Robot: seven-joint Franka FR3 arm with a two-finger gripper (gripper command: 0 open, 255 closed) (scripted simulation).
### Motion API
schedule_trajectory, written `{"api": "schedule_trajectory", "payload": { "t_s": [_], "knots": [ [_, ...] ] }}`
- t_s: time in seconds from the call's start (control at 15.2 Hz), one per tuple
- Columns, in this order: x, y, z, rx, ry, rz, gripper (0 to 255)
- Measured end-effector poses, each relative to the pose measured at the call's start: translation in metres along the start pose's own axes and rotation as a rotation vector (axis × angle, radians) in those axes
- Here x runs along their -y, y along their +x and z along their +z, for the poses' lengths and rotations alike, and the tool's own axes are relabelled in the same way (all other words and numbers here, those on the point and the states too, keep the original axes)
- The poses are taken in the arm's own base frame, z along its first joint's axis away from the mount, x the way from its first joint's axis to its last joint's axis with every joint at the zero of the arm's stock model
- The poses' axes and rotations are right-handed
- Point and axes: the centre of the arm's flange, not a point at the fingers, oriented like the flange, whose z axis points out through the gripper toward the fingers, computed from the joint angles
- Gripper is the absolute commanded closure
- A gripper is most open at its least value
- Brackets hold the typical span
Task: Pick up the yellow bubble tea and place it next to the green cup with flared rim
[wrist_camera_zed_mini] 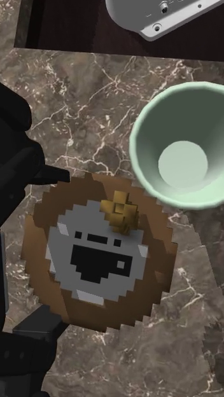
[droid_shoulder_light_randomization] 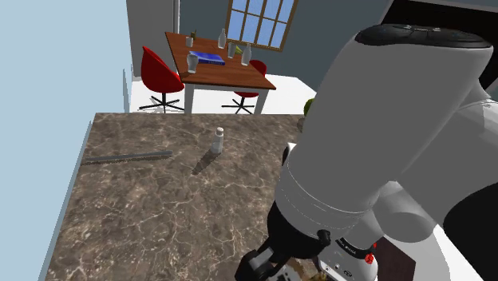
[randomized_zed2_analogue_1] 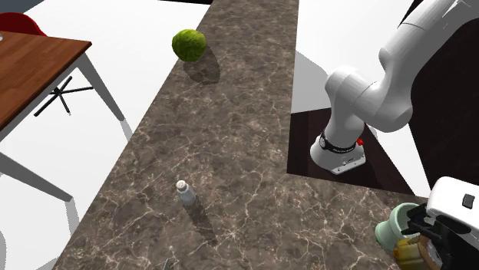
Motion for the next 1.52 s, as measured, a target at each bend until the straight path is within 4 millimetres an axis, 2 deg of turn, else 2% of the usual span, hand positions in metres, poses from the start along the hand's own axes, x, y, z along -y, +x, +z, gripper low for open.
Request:
{"api": "schedule_trajectory", "payload": {
  "t_s": [1.52],
  "knots": [
    [0.001,0.004,0.124,0.000,0.000,0.000,255]
  ]
}}
